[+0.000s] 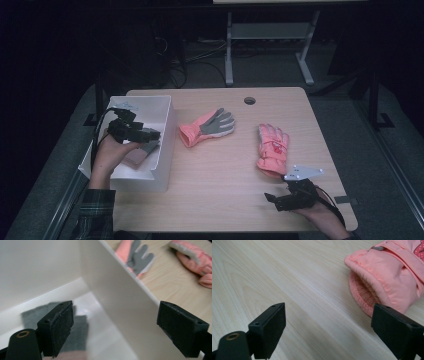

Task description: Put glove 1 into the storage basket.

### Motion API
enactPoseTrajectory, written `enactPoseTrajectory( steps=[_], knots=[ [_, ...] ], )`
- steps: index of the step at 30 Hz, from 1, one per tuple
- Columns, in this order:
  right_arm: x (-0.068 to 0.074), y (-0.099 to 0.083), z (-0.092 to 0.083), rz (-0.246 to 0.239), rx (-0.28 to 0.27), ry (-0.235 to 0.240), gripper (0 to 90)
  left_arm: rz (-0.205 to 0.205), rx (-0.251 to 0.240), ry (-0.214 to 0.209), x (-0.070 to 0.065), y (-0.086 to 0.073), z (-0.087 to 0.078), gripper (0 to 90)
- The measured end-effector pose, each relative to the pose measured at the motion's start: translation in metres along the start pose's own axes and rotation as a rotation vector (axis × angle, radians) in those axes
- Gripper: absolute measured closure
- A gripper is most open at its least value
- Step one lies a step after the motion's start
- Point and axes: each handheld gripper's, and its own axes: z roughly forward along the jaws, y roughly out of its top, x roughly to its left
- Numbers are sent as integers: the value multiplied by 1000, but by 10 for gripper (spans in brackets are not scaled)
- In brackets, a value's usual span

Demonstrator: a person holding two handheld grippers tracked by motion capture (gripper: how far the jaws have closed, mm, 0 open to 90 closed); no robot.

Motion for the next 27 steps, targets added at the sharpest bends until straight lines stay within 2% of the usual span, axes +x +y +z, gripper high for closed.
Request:
enactPoseTrajectory(
  steps=[2,3,5,7,8,9,14,15,16,23,25,27],
  knots=[
    [0,0,0,0,1,-1,123,21,-17,-35,-11,5,-1,134],
    [0,0,0,0,1,-1,123,21,-17,-35,-11,5,-1,134],
    [0,0,0,0,0,-1,123,43,-30,-54,-23,10,-1,134],
    [0,0,0,-1,0,-1,123,46,-31,-64,-28,12,-1,135],
    [0,0,0,-1,1,-1,122,63,-33,-87,-36,15,1,136],
    [0,0,0,-1,1,-1,122,63,-33,-87,-36,15,1,138],
    [0,0,0,1,3,0,122,83,-39,-136,-56,20,9,139],
    [0,0,0,-1,3,0,122,96,-36,-153,-63,22,12,140],
    [0,0,0,-1,3,0,122,96,-36,-153,-63,22,12,140],
    [1,1,1,2,10,2,122,111,-38,-198,-87,27,23,142],
    [1,0,1,0,8,1,122,124,-36,-201,-98,29,28,145],
    [1,1,1,1,6,1,122,130,-37,-201,-102,29,30,146]
  ],
)
